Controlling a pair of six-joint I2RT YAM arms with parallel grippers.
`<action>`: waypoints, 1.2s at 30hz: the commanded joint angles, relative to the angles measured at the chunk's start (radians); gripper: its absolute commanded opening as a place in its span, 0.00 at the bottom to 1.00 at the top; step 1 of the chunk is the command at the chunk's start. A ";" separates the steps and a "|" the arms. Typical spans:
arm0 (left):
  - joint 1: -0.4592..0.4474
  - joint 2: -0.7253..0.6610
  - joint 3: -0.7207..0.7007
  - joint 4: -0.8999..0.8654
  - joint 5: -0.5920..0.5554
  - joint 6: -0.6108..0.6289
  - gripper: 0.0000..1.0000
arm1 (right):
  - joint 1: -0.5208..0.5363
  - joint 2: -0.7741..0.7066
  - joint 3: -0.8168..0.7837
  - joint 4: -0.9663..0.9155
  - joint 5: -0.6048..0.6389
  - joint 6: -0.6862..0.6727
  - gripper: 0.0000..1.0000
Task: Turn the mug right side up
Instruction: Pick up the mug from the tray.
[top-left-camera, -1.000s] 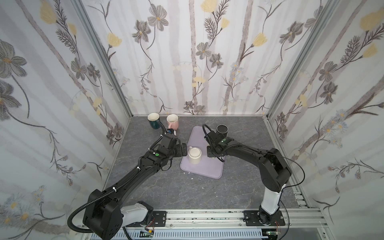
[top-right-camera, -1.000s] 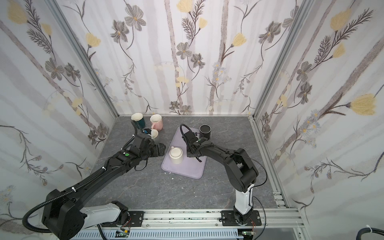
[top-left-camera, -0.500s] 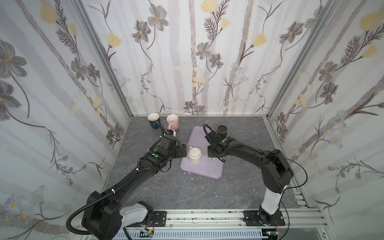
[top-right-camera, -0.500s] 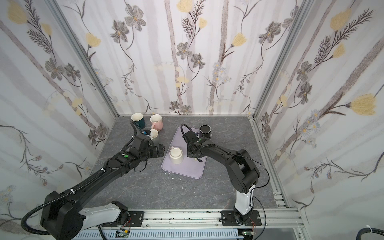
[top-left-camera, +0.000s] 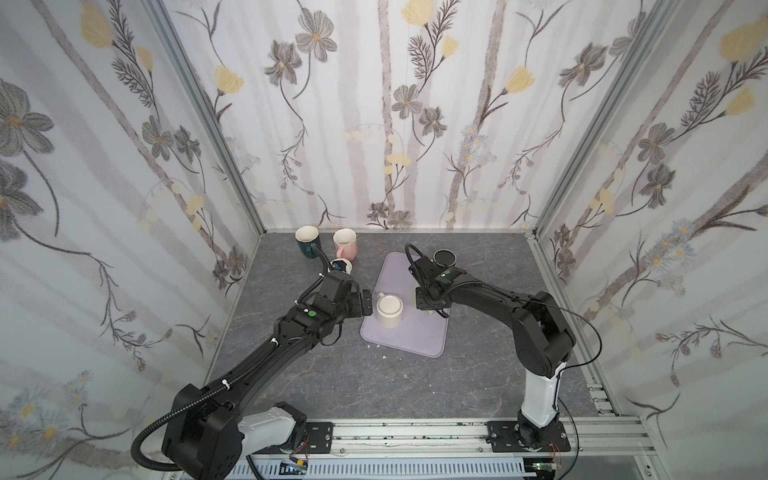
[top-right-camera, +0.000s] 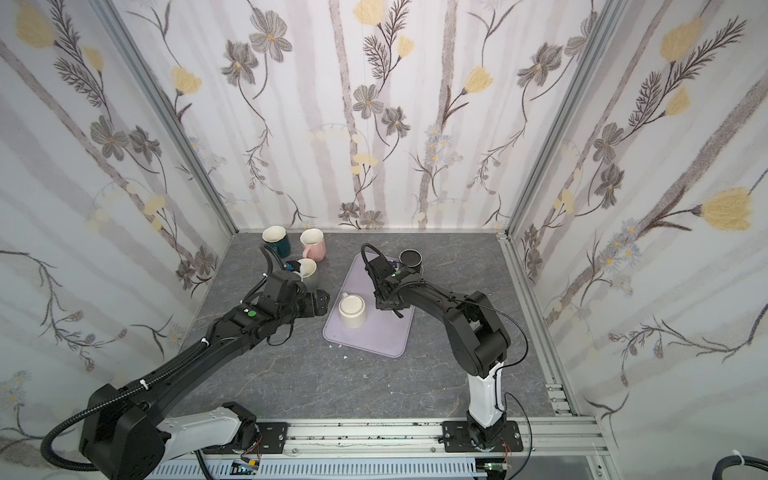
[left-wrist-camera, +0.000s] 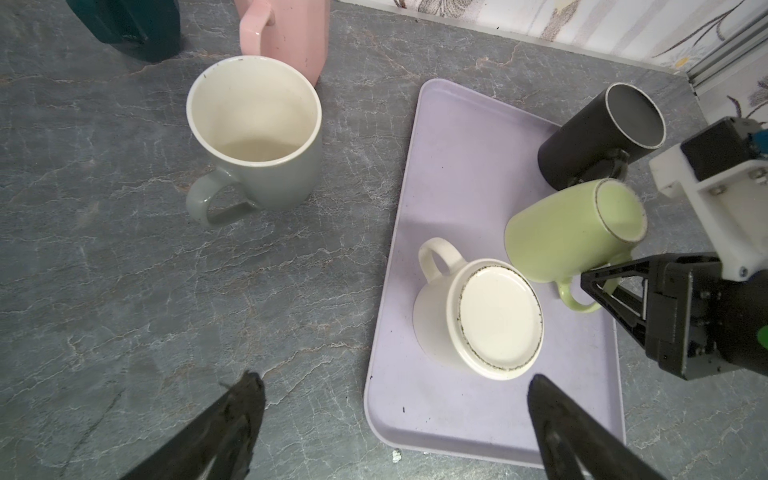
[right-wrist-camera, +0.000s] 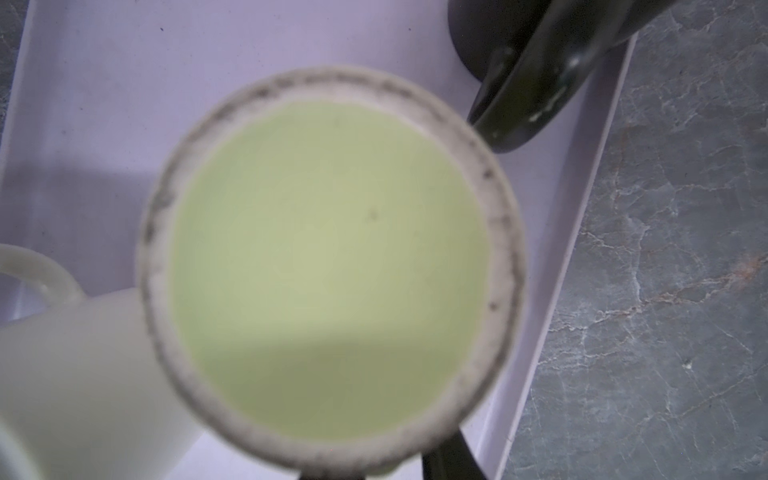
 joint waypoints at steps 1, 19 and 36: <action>0.001 -0.008 -0.006 0.023 -0.017 -0.010 1.00 | -0.002 0.014 0.017 -0.019 0.026 -0.011 0.18; 0.000 -0.008 -0.038 0.074 0.036 -0.044 1.00 | -0.024 -0.138 -0.055 0.024 -0.020 -0.038 0.00; 0.000 0.022 -0.010 0.166 0.173 -0.145 1.00 | -0.038 -0.571 -0.338 0.302 -0.199 -0.034 0.00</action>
